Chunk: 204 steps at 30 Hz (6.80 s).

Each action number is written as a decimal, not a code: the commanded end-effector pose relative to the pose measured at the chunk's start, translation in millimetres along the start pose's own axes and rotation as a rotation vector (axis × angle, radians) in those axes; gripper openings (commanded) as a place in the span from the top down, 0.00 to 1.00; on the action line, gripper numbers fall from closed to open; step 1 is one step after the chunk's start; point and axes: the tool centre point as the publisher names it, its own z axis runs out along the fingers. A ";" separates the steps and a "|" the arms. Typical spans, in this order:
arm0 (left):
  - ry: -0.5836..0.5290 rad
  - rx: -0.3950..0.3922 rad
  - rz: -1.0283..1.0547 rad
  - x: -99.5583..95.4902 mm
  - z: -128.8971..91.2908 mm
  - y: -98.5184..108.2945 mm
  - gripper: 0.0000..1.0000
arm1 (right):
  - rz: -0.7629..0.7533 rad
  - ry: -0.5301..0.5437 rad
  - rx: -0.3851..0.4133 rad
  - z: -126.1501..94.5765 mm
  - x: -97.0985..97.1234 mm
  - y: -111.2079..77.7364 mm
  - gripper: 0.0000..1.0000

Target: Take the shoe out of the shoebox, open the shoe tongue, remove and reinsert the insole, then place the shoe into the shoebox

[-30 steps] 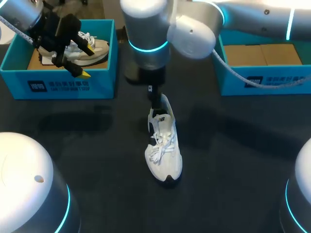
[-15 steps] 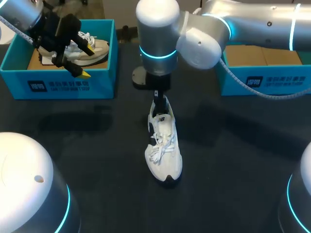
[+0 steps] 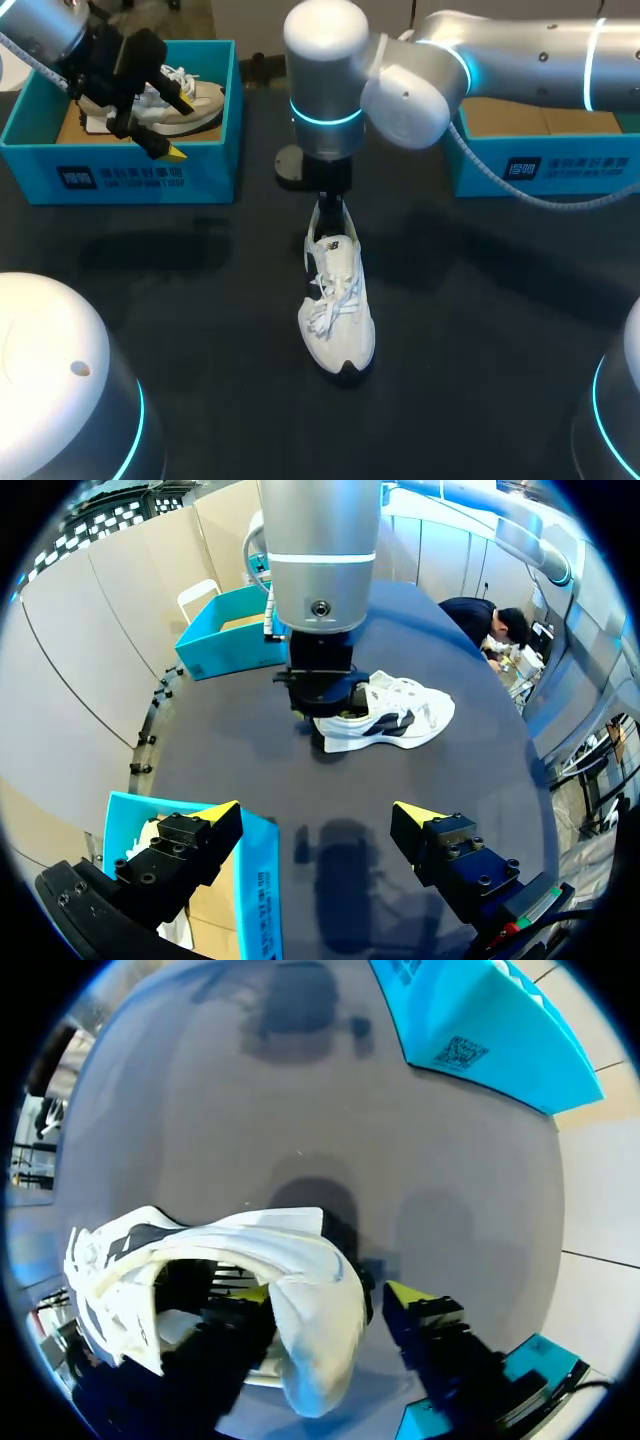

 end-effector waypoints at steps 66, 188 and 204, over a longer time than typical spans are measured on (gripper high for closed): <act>-0.001 -0.002 0.001 1.0 -0.5 0.2 0.00 | 0.039 0.002 0.074 -222.2 -66.3 -39.6 1.00; -0.001 -0.002 0.001 1.0 -0.5 0.2 0.00 | 0.647 -0.123 0.151 -158.5 -207.7 -528.6 1.00; -0.001 -0.002 0.001 1.0 -0.5 0.2 0.00 | 1.213 -0.164 0.149 -164.2 -199.0 -542.6 1.00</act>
